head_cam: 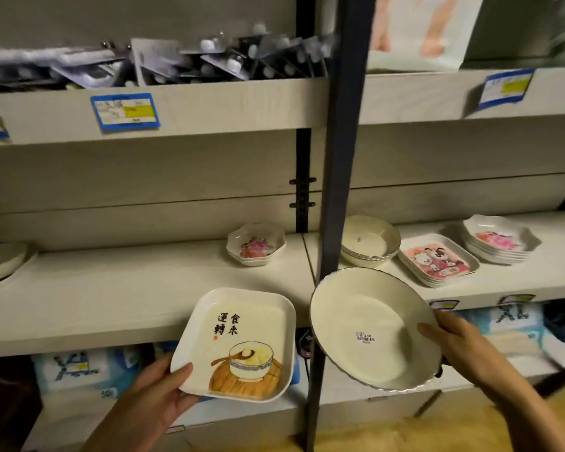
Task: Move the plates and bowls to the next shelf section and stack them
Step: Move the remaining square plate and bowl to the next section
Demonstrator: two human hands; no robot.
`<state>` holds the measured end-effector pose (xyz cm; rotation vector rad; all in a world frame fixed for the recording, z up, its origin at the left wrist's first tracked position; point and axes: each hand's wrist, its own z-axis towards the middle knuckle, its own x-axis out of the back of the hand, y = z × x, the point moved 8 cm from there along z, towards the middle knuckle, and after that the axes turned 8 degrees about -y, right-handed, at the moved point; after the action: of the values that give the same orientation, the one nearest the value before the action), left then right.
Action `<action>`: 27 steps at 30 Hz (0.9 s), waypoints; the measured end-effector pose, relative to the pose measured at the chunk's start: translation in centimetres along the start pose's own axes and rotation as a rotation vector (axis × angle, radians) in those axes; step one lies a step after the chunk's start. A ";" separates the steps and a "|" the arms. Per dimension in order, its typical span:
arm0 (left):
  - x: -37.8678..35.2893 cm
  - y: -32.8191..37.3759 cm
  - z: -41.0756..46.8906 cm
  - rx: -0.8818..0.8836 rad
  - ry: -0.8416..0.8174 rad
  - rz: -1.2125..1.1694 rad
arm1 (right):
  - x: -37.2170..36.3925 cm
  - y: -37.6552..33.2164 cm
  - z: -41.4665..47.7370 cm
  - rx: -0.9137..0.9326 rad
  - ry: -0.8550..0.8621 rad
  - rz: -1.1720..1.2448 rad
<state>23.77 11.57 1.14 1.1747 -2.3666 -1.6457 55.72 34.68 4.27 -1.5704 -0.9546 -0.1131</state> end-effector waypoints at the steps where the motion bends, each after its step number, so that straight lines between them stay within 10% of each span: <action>1: -1.1 -0.5 0.1 0.005 0.012 0.005 | 1.0 0.9 0.4 0.003 -0.001 -0.004; 15: -18.7 -8.5 0.7 -0.068 0.122 0.046 | 18.7 9.9 5.4 0.087 -0.108 -0.102; 27: -25.4 -7.1 4.1 -0.136 0.080 0.046 | 19.8 7.1 15.8 0.127 -0.055 -0.031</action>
<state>44.12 28.68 3.08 1.1316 -2.1800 -1.6818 66.24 58.78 5.73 -1.4485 -1.0102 -0.0300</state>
